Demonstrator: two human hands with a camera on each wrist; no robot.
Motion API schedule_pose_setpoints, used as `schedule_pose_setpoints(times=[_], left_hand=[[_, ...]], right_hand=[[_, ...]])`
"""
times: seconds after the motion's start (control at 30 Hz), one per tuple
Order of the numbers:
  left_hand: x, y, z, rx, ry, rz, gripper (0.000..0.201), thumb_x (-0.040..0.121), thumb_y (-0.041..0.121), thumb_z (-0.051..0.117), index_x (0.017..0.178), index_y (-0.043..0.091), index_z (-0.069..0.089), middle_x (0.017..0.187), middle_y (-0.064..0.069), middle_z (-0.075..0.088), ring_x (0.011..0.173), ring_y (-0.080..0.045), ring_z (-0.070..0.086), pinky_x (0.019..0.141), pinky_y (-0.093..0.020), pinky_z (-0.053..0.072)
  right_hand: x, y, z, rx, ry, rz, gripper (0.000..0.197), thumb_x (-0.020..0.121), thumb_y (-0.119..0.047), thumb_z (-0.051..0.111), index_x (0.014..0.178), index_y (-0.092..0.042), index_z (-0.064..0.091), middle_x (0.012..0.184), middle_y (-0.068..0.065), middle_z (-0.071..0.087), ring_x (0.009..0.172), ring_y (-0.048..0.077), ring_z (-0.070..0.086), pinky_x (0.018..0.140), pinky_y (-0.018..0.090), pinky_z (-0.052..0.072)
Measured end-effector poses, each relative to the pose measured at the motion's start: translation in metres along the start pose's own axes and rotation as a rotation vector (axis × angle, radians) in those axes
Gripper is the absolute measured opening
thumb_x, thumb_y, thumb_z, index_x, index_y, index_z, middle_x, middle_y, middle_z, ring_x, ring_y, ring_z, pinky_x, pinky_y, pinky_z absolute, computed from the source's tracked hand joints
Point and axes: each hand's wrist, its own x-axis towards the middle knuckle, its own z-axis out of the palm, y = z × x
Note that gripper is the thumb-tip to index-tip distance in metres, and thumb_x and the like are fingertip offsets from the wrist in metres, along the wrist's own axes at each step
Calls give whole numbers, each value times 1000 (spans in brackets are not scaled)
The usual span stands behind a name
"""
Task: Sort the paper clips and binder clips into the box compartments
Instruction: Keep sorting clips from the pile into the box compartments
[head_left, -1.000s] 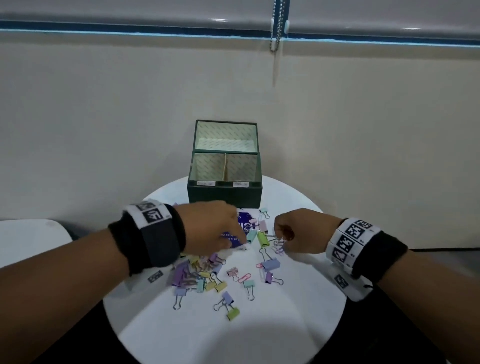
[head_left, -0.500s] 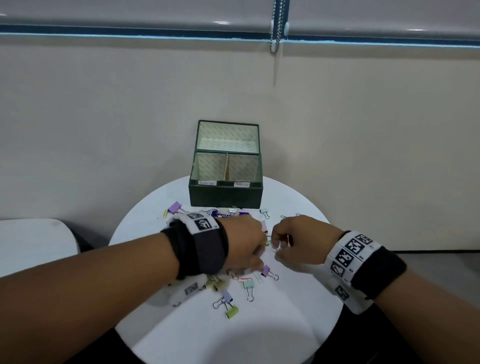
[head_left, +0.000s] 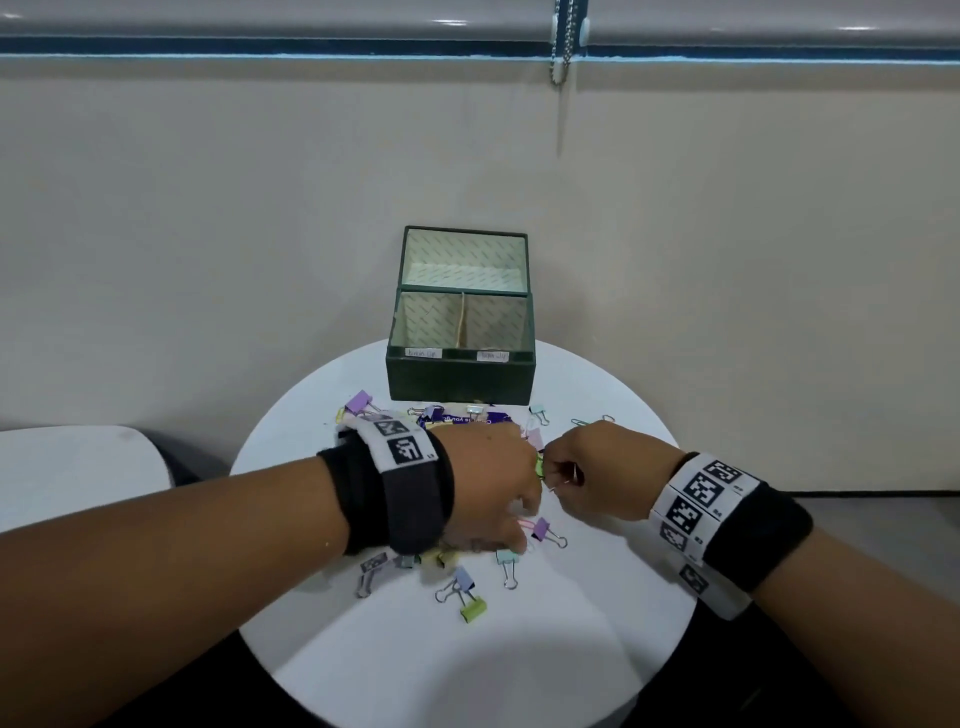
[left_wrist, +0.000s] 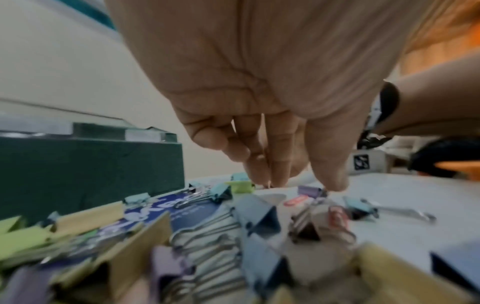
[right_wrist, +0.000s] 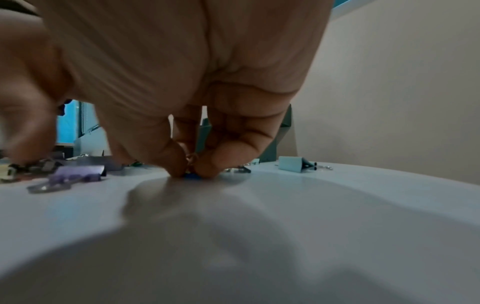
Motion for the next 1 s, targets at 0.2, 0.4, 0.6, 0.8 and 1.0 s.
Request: schedule_pose_setpoints(times=[0.2, 0.4, 0.6, 0.8, 1.0], left_hand=[[2, 21, 7, -62, 41, -95, 17, 93, 28, 53, 96, 30, 70, 86, 11, 53, 95, -16, 41, 73, -29, 41], [-8, 9, 3, -203, -7, -120, 20, 86, 13, 53, 87, 31, 62, 80, 15, 50, 93, -14, 46, 75, -27, 44], [-19, 1, 10, -122, -29, -26, 23, 84, 34, 67, 107, 34, 68, 98, 11, 58, 97, -10, 40, 85, -38, 51], [-24, -10, 2, -129, 40, -100, 9, 90, 33, 59, 96, 30, 65, 93, 12, 60, 92, -12, 55, 81, -34, 54], [-19, -24, -3, -39, 121, -164, 33, 91, 43, 60, 122, 34, 62, 113, 6, 56, 105, -17, 48, 88, -36, 48]], right_hand=[[0, 2, 3, -3, 4, 44, 20, 87, -19, 49, 98, -33, 58, 78, -12, 60, 80, 15, 56, 78, 30, 52], [3, 3, 5, -10, 8, 59, 22, 85, -18, 47, 96, -35, 55, 79, -11, 57, 79, 19, 56, 79, 33, 52], [4, 6, 2, -1, 92, 95, 9, 88, -17, 46, 80, -20, 47, 76, -1, 58, 72, 24, 52, 69, 38, 48], [5, 7, 3, -70, 11, 173, 15, 91, -26, 46, 77, -23, 45, 76, -3, 59, 75, 22, 55, 68, 34, 46], [4, 3, 8, -66, -70, 191, 9, 78, -18, 50, 80, -24, 57, 83, -7, 65, 81, 17, 62, 66, 26, 48]])
